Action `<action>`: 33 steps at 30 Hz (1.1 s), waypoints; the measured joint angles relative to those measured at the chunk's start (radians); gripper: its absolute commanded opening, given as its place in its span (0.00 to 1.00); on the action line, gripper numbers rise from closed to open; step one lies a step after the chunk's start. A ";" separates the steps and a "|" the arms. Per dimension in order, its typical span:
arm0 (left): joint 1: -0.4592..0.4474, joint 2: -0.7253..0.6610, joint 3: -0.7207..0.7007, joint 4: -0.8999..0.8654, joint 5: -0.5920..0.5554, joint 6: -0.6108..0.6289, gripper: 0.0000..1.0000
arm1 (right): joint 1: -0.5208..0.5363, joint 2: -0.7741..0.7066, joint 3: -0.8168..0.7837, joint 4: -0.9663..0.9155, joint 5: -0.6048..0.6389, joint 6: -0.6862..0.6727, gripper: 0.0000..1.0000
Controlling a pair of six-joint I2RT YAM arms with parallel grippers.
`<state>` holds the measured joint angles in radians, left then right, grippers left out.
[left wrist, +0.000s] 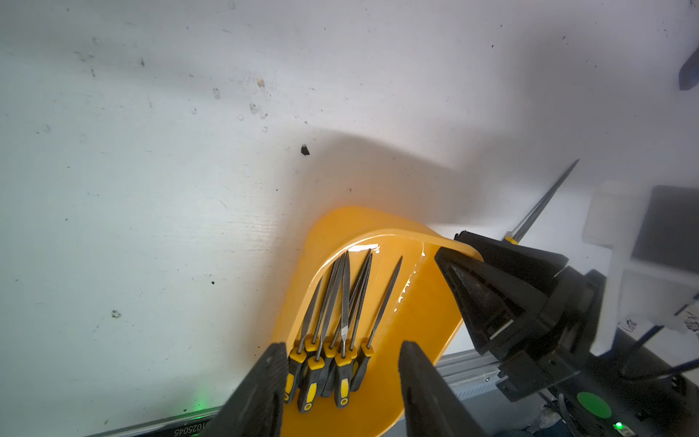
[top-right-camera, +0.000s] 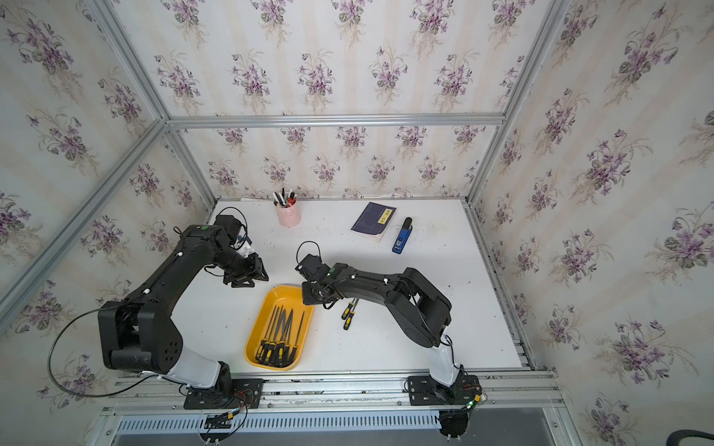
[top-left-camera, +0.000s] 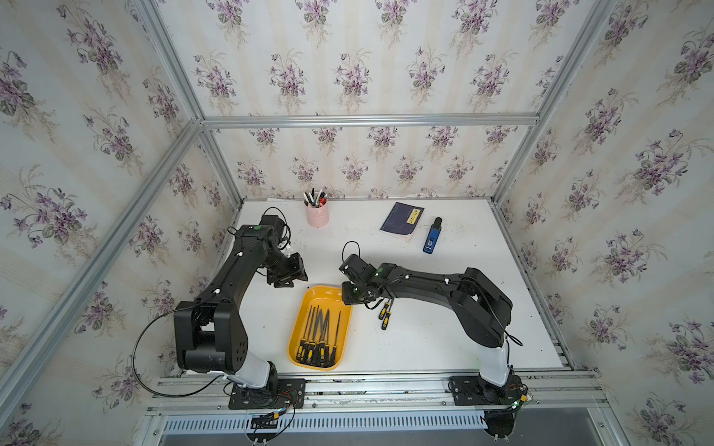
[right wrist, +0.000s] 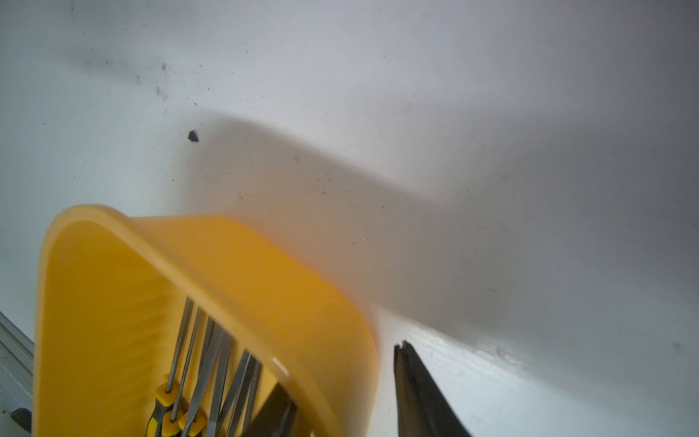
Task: Put the file tool into the storage box
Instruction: Move the storage box to the center of the board.
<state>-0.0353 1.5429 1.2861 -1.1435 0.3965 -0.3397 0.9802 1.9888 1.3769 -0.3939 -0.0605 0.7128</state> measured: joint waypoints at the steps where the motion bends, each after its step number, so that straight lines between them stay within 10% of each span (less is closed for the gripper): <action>1: 0.000 0.001 0.000 0.000 0.000 0.000 0.53 | -0.005 0.005 0.008 -0.005 0.004 -0.006 0.37; 15: 0.000 0.011 0.015 0.003 0.000 0.000 0.53 | -0.107 0.129 0.224 -0.071 0.032 -0.141 0.39; 20: 0.000 0.014 0.017 0.003 0.000 0.000 0.53 | -0.145 0.150 0.283 -0.091 0.021 -0.187 0.54; 24: 0.000 0.016 0.032 0.003 0.000 0.000 0.53 | -0.170 0.098 0.257 -0.089 -0.002 -0.190 0.70; 33: -0.001 0.005 0.073 0.001 0.000 -0.001 0.53 | -0.182 -0.201 0.032 -0.149 0.013 -0.083 0.72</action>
<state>-0.0364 1.5475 1.3594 -1.1427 0.3962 -0.3405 0.7986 1.7878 1.4090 -0.5426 -0.0479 0.6296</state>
